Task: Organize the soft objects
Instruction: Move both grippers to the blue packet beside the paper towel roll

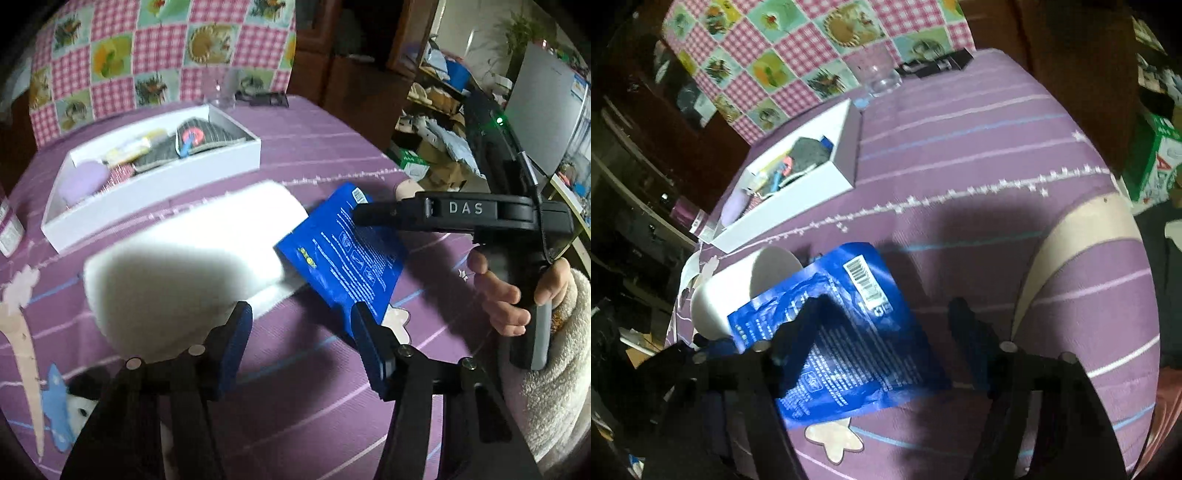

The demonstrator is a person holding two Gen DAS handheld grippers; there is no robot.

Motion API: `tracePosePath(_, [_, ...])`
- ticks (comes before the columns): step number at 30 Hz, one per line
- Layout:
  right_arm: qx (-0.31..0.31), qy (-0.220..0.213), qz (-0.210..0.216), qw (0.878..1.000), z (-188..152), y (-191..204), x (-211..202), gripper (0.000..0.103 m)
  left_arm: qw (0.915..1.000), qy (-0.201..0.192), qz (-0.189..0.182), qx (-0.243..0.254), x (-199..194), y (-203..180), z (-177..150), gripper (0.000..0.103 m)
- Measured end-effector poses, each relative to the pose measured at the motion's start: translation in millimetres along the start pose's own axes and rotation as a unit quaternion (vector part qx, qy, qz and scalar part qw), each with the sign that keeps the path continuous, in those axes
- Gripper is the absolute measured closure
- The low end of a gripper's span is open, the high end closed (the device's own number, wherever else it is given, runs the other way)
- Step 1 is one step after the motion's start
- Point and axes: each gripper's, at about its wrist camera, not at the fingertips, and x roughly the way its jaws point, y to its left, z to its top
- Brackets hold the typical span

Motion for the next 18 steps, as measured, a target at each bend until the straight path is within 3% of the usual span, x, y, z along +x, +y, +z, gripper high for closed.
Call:
tracePosePath(3, [0.007, 0.007, 0.010, 1.000, -0.2, -0.7, -2.2, 0.045, 0.9995, 0.010, -0.018, -0.023, 6.1, 5.5, 0.2, 0.047])
tracePosePath(6, [0.006, 0.016, 0.017, 1.000, -1.9, 2.3, -3.7, 0.053, 0.9960, 0.031, -0.067, -0.050, 14.1, 9.5, -1.3, 0.047])
tracePosePath(8, [0.006, 0.026, 0.026, 0.999, -3.3, 4.9, -3.1, 0.058, 0.9946, 0.036, -0.081, -0.054, 17.7, 7.5, -1.0, 0.057])
tracePosePath(13, [-0.006, 0.038, 0.031, 0.999, -9.0, 14.5, -3.1, 0.061, 0.9958, 0.036, -0.076, -0.037, 21.1, -3.0, -1.8, 0.075])
tracePosePath(18, [-0.016, 0.036, 0.044, 0.998, -13.1, 21.3, -7.8, 0.064, 0.9972, 0.010, -0.066, -0.034, 14.0, -2.3, 1.1, 0.087])
